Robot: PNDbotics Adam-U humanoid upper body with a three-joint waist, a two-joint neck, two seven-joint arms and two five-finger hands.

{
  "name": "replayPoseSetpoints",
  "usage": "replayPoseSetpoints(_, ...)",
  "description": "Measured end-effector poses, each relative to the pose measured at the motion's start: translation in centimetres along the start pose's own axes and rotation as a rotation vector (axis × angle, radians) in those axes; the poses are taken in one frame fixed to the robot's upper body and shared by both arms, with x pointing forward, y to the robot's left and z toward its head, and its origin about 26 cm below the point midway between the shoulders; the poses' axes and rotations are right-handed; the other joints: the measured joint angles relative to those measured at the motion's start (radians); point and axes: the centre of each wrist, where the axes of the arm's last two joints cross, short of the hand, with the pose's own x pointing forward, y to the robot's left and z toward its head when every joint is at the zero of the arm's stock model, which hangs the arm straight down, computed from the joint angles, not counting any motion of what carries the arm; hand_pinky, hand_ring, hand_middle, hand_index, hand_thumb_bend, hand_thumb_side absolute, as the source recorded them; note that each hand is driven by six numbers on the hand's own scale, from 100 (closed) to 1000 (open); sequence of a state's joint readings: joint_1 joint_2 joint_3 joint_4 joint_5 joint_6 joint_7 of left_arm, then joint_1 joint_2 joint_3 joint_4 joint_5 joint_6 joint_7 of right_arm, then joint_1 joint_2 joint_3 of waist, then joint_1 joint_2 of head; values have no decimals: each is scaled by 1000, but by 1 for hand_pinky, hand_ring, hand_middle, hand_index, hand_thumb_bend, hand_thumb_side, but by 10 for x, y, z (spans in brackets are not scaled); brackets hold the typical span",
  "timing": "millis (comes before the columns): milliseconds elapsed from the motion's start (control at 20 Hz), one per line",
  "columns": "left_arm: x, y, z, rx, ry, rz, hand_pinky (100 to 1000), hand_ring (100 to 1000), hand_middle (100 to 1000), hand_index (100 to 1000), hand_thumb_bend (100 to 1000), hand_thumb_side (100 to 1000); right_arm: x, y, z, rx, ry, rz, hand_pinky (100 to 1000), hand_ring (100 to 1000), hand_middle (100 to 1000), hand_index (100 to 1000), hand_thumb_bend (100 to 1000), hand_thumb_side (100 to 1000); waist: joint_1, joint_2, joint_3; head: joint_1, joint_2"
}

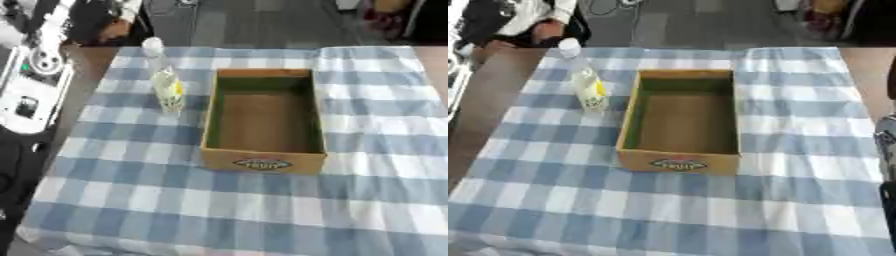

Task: Pick up objects on the table and place them in the box.

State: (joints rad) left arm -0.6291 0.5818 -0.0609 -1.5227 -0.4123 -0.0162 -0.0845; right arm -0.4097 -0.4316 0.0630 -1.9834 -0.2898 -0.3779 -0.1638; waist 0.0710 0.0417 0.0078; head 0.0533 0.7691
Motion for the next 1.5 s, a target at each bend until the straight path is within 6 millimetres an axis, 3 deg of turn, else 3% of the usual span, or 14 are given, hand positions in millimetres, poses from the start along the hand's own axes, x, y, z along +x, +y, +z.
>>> replayPoseSetpoints(350, -29, -1, -8, -201, 109, -65, 890, 803, 979, 1000, 872, 763, 0, 1, 1, 6, 12, -9, 671, 797, 823, 826, 100, 1000, 7, -7, -5, 5, 0)
replayPoseSetpoints(750, -47, -2, -18, -389, 187, -125, 911, 836, 1000, 1000, 1000, 785, -1, 1, 2, 7, 22, -16, 670, 797, 824, 826, 100, 1000, 12, -9, -12, 9, -1)
replayPoseSetpoints(1500, -77, -7, -27, -624, 329, -197, 945, 870, 1000, 1000, 1000, 913, -1, 3, 2, 12, 39, -27, 671, 797, 824, 827, 100, 1000, 13, -9, -18, 18, -21)
